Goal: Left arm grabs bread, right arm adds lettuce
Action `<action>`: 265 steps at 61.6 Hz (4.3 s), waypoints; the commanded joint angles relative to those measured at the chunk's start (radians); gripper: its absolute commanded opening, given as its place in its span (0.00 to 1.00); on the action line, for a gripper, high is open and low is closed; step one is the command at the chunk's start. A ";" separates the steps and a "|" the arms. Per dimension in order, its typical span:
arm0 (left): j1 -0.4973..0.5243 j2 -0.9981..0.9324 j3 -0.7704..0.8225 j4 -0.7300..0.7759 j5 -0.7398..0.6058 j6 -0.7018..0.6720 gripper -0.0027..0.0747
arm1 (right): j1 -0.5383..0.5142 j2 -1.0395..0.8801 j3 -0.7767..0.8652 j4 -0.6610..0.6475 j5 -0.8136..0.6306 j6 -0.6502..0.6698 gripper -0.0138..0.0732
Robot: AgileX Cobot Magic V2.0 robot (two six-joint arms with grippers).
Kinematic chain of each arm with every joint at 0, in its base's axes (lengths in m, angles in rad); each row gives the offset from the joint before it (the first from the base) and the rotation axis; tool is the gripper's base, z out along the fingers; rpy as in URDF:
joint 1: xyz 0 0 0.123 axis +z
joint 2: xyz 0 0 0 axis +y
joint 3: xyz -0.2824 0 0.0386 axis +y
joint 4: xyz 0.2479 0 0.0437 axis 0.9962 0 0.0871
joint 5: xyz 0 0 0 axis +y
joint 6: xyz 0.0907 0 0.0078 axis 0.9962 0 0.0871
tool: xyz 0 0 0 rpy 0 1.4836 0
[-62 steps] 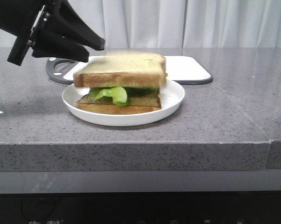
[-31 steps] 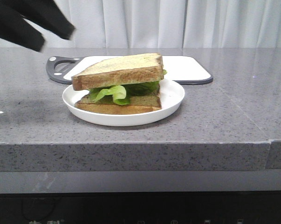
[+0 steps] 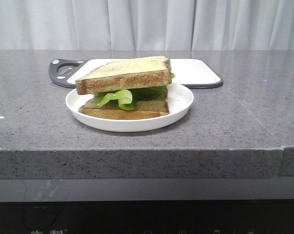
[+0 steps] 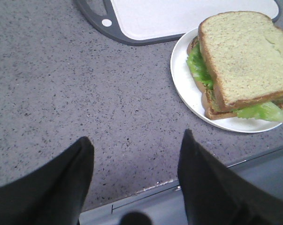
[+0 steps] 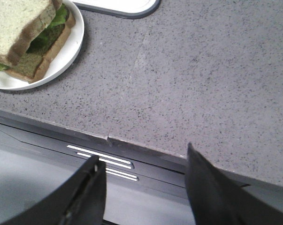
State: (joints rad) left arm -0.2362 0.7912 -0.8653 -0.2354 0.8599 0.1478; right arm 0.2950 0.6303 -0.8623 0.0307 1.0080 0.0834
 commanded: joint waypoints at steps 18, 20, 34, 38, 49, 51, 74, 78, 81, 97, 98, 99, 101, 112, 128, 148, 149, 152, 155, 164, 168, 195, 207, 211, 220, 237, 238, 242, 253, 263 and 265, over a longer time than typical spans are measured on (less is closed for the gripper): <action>0.002 -0.226 0.135 0.010 -0.200 -0.015 0.47 | -0.005 -0.027 0.003 -0.031 -0.076 -0.002 0.62; 0.002 -0.226 0.136 0.010 -0.202 -0.015 0.45 | -0.005 -0.027 0.003 -0.031 -0.078 -0.002 0.62; 0.002 -0.220 0.136 0.010 -0.215 -0.015 0.19 | -0.005 -0.027 0.003 -0.031 -0.087 -0.002 0.30; 0.002 -0.220 0.136 0.010 -0.225 -0.015 0.10 | -0.005 -0.027 0.003 -0.031 -0.087 -0.002 0.19; 0.002 -0.220 0.136 0.010 -0.236 -0.015 0.01 | -0.005 -0.027 0.003 -0.031 -0.086 -0.002 0.03; 0.002 -0.220 0.136 0.010 -0.236 -0.015 0.01 | -0.005 -0.027 0.003 -0.031 -0.086 -0.002 0.02; 0.002 -0.220 0.136 0.010 -0.236 -0.015 0.01 | -0.005 -0.027 0.003 -0.031 -0.065 -0.002 0.02; 0.002 -0.220 0.136 0.010 -0.236 -0.015 0.01 | -0.005 -0.027 0.003 -0.031 -0.065 -0.002 0.02; 0.002 -0.220 0.136 0.010 -0.236 -0.015 0.01 | -0.005 -0.027 0.003 -0.031 -0.065 -0.002 0.02; 0.052 -0.330 0.240 0.024 -0.315 -0.015 0.01 | -0.005 -0.027 0.003 -0.031 -0.064 -0.002 0.02; 0.064 -0.347 0.258 0.024 -0.330 -0.015 0.01 | -0.005 -0.027 0.003 -0.031 -0.064 -0.002 0.02; 0.072 -0.358 0.272 0.024 -0.341 -0.015 0.01 | -0.005 -0.027 0.003 -0.031 -0.064 -0.002 0.02; 0.089 -0.389 0.301 0.024 -0.369 -0.015 0.01 | -0.005 -0.027 0.003 -0.031 -0.064 -0.002 0.02; 0.190 -0.568 0.501 -0.030 -0.556 -0.015 0.01 | -0.005 -0.027 0.003 -0.031 -0.064 -0.002 0.02; 0.225 -0.750 0.676 -0.074 -0.668 -0.020 0.01 | -0.005 -0.027 0.003 -0.031 -0.064 -0.002 0.02; 0.199 -0.815 0.805 0.158 -0.834 -0.228 0.01 | -0.005 -0.026 0.003 -0.031 -0.063 -0.002 0.02; 0.199 -0.815 0.814 0.159 -0.845 -0.228 0.01 | -0.005 -0.026 0.003 -0.031 -0.063 -0.002 0.02; 0.199 -0.815 0.837 0.163 -0.880 -0.228 0.01 | -0.005 -0.026 0.003 -0.031 -0.063 -0.002 0.02; 0.199 -0.815 0.856 0.167 -0.908 -0.228 0.01 | -0.005 -0.026 0.003 -0.031 -0.063 -0.002 0.02; 0.201 -0.815 0.876 0.179 -0.915 -0.228 0.01 | -0.005 -0.026 0.003 -0.031 -0.063 -0.002 0.02; 0.201 -0.815 0.876 0.189 -0.915 -0.227 0.01 | -0.005 -0.026 0.003 -0.031 -0.063 -0.002 0.02; 0.201 -0.815 0.876 0.221 -0.953 -0.214 0.01 | -0.005 -0.026 0.003 -0.031 -0.064 -0.002 0.02; 0.201 -0.815 0.876 0.221 -0.953 -0.214 0.01 | -0.005 -0.026 0.003 -0.031 -0.064 -0.002 0.02; 0.201 -0.815 0.876 0.221 -0.953 -0.214 0.01 | -0.005 -0.026 0.003 -0.031 -0.064 -0.002 0.02; 0.201 -0.815 0.876 0.221 -0.953 -0.214 0.01 | -0.005 -0.026 0.003 -0.031 -0.064 -0.002 0.02; 0.201 -0.815 0.876 0.221 -0.953 -0.214 0.01 | -0.005 -0.026 0.003 -0.031 -0.064 -0.002 0.02; 0.201 -0.815 0.876 0.221 -0.953 -0.214 0.01 | -0.005 -0.026 0.003 -0.031 -0.064 -0.002 0.02; 0.201 -0.815 0.876 0.221 -0.953 -0.214 0.01 | -0.005 -0.026 0.003 -0.031 -0.064 -0.002 0.02; 0.201 -0.815 0.876 0.221 -0.953 -0.214 0.01 | -0.021 -0.059 0.038 -0.062 -0.109 -0.003 0.02; 0.201 -0.815 0.876 0.221 -0.953 -0.214 0.01 | -0.084 -0.182 0.215 -0.046 -0.328 -0.043 0.02; 0.201 -0.815 0.876 0.221 -0.953 -0.214 0.01 | -0.098 -0.215 0.264 -0.041 -0.388 -0.045 0.02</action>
State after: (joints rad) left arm -0.0283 -0.0041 0.0050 -0.0162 -0.0077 -0.0693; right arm 0.2291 0.4737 -0.6562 -0.0084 0.8067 0.0600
